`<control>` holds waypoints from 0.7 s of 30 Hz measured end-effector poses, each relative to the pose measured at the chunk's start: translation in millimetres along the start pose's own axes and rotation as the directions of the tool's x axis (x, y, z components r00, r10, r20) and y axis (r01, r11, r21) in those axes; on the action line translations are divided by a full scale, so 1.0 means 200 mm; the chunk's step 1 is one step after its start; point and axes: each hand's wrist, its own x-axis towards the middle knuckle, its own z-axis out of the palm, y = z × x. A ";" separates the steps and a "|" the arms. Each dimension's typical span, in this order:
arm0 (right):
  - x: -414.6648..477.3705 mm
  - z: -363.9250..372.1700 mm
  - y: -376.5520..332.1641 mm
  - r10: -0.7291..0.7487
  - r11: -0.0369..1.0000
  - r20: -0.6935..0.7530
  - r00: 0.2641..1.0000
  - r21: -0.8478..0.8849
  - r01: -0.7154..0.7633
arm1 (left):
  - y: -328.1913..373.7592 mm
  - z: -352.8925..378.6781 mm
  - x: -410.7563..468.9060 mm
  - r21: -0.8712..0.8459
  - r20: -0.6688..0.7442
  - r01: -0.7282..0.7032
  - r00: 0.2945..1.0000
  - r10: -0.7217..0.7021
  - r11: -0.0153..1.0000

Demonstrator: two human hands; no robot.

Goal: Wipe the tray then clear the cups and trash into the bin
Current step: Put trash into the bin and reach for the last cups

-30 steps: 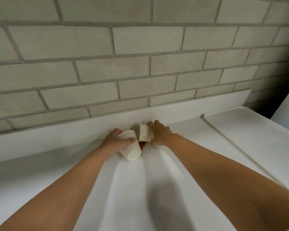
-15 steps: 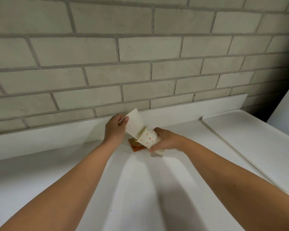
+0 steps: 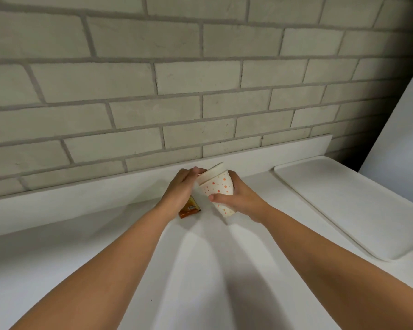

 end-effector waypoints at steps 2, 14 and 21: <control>-0.02 -0.03 0.01 -0.035 0.998 -0.066 0.997 -0.047 0.032 | -0.05 0.01 0.03 0.064 -0.094 0.047 0.995 -0.041 0.997; -0.19 -0.19 0.06 -0.123 0.937 -0.093 0.988 -0.338 0.085 | -0.32 0.09 0.10 0.819 0.001 0.166 0.957 -0.290 0.549; -0.32 -0.21 0.05 -0.088 0.934 -0.187 0.978 -0.356 0.015 | -0.25 0.14 0.05 0.797 0.130 0.025 0.969 -0.212 0.604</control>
